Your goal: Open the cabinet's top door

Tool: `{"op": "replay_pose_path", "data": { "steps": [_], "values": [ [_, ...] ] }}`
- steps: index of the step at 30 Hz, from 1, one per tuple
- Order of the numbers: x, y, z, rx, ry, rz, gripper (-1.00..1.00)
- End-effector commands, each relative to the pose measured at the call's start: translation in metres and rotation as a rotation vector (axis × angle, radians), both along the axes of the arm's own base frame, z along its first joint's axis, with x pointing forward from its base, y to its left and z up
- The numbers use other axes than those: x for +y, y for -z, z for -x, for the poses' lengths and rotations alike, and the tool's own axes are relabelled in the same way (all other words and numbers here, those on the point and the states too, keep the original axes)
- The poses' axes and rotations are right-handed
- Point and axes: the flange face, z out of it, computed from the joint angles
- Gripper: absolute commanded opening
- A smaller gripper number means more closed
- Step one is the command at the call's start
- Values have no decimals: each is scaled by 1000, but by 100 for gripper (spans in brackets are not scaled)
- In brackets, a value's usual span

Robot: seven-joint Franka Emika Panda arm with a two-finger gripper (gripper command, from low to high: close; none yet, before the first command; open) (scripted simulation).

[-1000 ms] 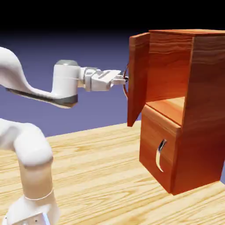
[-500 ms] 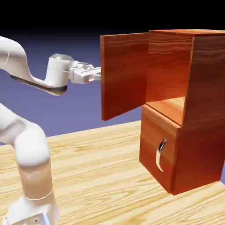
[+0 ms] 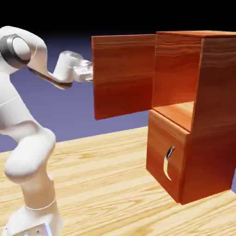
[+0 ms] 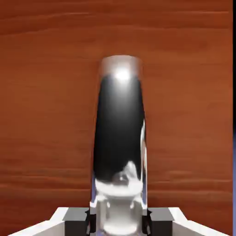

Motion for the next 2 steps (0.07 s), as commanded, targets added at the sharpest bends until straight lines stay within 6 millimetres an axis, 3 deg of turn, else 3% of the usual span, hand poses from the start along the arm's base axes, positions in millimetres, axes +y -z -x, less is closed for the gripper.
{"op": "replay_pose_path", "data": {
  "steps": [1,2],
  "values": [
    [3,0,-1,0,12,0,-100],
    [5,0,-3,0,24,0,-100]
  ]
}}
